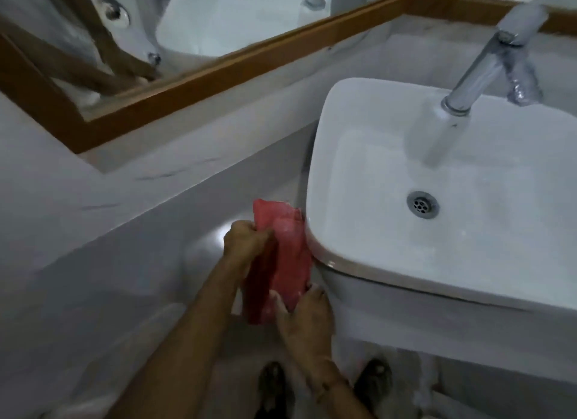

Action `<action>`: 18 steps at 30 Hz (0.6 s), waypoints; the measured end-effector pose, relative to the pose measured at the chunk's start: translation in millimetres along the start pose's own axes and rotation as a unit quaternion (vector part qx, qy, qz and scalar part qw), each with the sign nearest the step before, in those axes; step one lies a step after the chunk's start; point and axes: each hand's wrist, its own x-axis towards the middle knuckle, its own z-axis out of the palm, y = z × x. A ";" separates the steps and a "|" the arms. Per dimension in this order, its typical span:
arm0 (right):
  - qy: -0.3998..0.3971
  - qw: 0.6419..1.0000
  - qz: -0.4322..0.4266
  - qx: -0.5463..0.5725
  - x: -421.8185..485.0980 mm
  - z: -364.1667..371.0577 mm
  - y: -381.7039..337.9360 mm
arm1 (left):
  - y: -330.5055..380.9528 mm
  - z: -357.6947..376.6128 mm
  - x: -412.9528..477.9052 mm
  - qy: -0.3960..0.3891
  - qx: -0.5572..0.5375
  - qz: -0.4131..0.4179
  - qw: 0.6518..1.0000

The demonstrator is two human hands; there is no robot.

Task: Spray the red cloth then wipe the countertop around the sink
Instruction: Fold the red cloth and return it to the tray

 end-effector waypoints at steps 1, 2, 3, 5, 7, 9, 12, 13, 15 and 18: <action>-0.013 0.999 0.015 0.028 0.3 2.9 -4.8 | -0.9 -4.7 -1.1 -0.019 -0.010 0.011 1.000; -0.042 0.997 0.027 0.063 1.0 4.1 -6.6 | -1.9 -8.1 -3.1 -0.035 -0.023 0.022 0.999; -0.077 0.992 0.039 0.093 1.0 4.9 -7.5 | -1.8 -11.7 -6.2 -0.052 -0.032 0.030 0.998; -0.139 0.978 0.067 0.143 -1.8 1.7 -8.3 | -1.5 -21.5 -14.2 -0.086 -0.025 0.046 0.995; -0.164 0.959 0.085 0.215 -10.6 -7.5 -2.3 | -3.7 -31.9 -24.7 -0.116 -0.005 0.066 0.991; -0.186 0.932 0.105 0.294 -25.4 -21.3 13.5 | -9.4 -40.3 -41.4 -0.126 -0.004 0.076 0.989; -0.199 0.894 0.156 0.369 -62.4 -53.1 57.4 | -16.3 -33.5 -82.5 -0.188 0.028 0.066 0.980; -0.194 0.887 0.172 0.382 -76.8 -64.2 71.5 | -17.4 -26.0 -96.8 -0.213 0.036 0.062 0.974; -0.158 0.883 0.207 0.390 -109.9 -90.1 104.7 | -14.7 6.4 -128.6 -0.281 0.061 0.066 0.955; -0.072 0.869 0.259 0.416 -157.3 -121.8 146.2 | -6.9 64.4 -172.7 -0.377 0.111 0.114 0.912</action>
